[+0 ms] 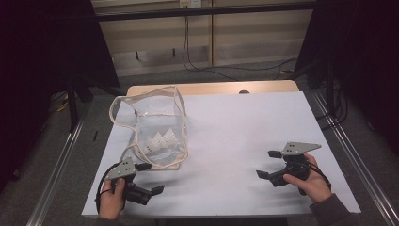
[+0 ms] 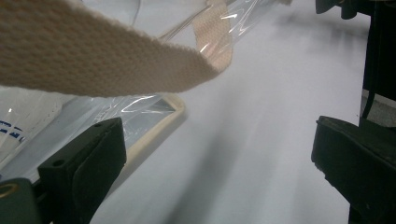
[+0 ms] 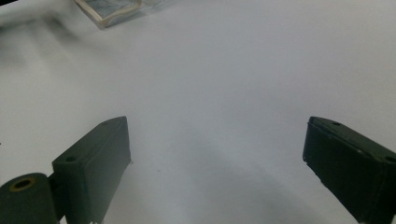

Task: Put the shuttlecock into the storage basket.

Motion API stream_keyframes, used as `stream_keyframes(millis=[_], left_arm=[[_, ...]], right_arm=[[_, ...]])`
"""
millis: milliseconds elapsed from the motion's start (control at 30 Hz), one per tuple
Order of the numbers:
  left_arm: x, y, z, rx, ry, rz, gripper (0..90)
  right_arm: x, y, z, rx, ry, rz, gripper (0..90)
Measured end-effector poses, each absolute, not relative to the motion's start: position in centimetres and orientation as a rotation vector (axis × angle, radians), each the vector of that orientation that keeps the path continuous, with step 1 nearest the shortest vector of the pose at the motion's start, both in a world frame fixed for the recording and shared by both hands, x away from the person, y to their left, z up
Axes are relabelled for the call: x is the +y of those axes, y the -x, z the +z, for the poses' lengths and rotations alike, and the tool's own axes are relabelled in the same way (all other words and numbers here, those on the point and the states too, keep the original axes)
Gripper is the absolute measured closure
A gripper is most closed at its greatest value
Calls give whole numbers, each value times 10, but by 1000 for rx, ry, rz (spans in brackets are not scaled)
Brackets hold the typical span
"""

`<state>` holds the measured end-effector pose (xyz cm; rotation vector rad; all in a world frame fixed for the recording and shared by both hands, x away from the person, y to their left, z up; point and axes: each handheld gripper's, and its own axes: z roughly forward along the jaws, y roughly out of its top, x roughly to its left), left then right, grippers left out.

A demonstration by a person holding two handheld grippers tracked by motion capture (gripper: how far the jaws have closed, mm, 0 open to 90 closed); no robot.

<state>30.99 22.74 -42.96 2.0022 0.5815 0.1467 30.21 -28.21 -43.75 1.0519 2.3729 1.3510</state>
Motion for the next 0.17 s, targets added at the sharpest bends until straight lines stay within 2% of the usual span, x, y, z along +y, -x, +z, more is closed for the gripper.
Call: stream_keyframes(millis=[167], left_arm=[[227,-310,-430,580,-2002,144,32]], right_arm=[[-284,-301,-438,2361,-1046,1360,68]])
